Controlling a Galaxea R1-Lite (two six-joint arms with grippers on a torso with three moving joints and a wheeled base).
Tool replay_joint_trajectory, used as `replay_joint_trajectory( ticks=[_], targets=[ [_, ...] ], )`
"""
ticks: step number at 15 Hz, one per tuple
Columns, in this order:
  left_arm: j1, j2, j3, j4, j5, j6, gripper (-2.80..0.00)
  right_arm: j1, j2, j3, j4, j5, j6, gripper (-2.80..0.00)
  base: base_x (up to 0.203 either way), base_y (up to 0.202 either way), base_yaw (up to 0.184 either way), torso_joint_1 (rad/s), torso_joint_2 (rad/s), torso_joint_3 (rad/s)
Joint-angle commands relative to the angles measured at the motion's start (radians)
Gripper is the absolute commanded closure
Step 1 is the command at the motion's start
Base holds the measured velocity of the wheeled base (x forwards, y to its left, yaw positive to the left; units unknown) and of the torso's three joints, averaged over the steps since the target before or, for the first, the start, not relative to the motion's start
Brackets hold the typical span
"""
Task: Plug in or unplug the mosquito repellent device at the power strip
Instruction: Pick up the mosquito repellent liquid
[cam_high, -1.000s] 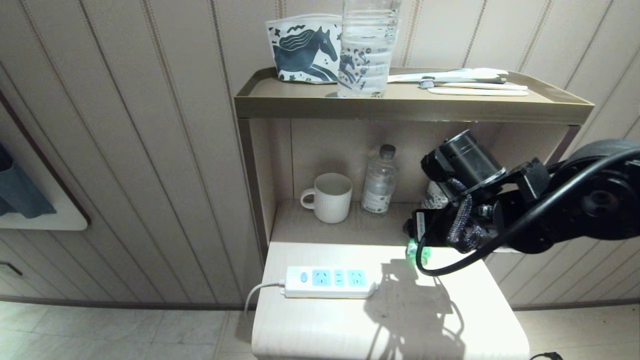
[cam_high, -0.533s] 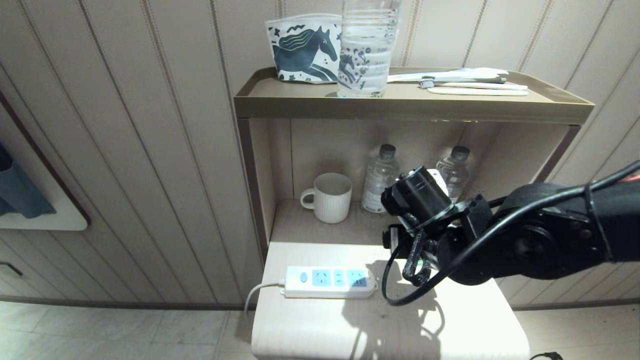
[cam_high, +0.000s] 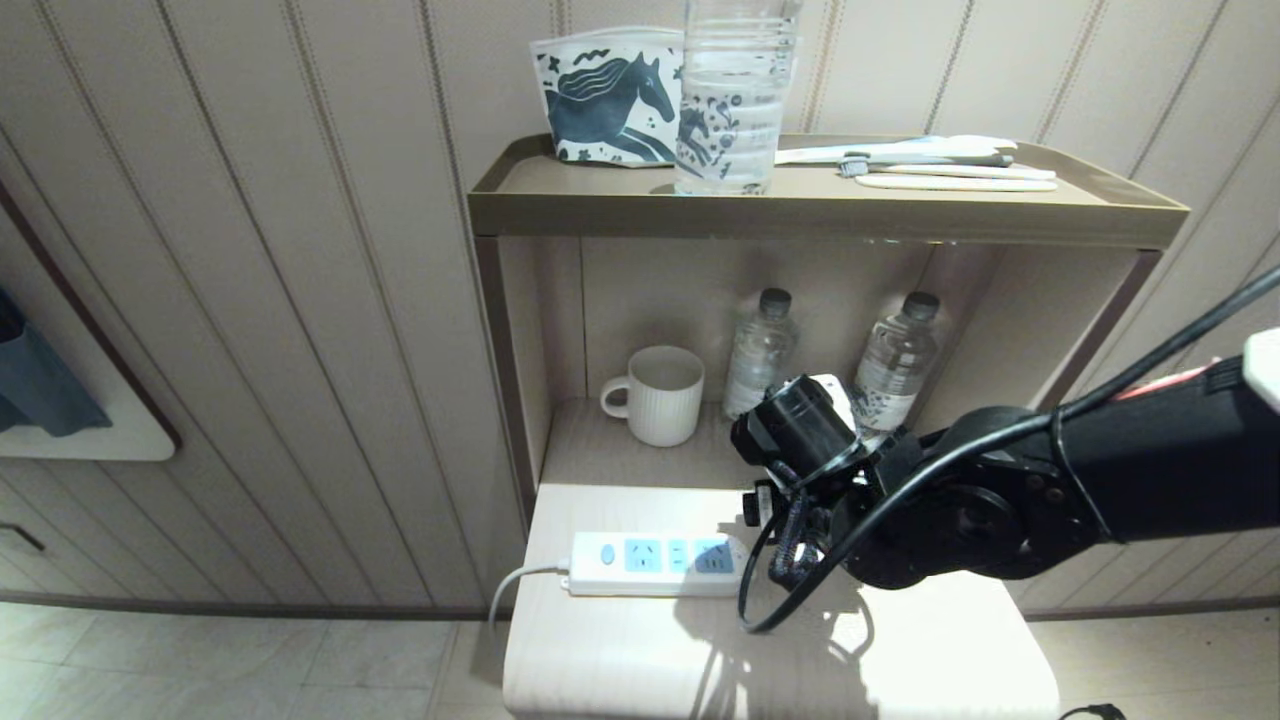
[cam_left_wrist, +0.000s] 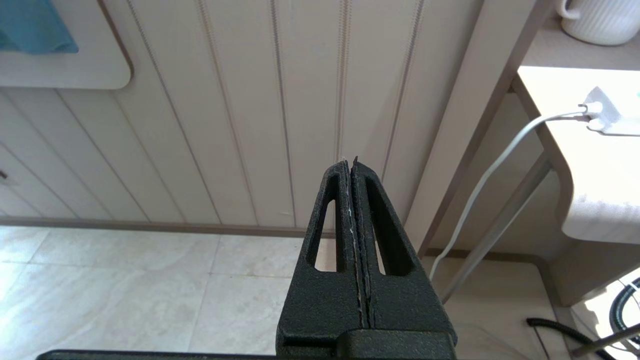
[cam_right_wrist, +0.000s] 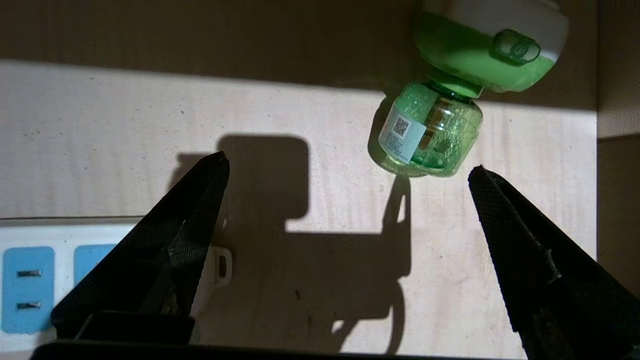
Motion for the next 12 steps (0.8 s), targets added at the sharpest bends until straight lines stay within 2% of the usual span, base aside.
replay_joint_trajectory(
  ticks=[1,4,12],
  targets=[
    [0.0,0.0,0.0,0.001,0.0,0.0,0.0,-0.015,0.007,-0.009,-0.023,-0.004,-0.026,-2.8,0.0,0.0,0.0,0.0,0.0,0.0],
    [0.0,0.0,0.0,0.0,0.0,0.0,0.0,-0.064,-0.001,-0.04,-0.032,-0.004,-0.037,-2.8,0.0,0.0,0.0,0.0,0.0,0.0],
    [0.0,0.0,0.0,0.001,0.0,0.0,0.0,-0.101,-0.024,-0.082,-0.031,-0.001,-0.057,-2.8,0.0,0.0,0.0,0.0,0.0,0.0]
  ],
)
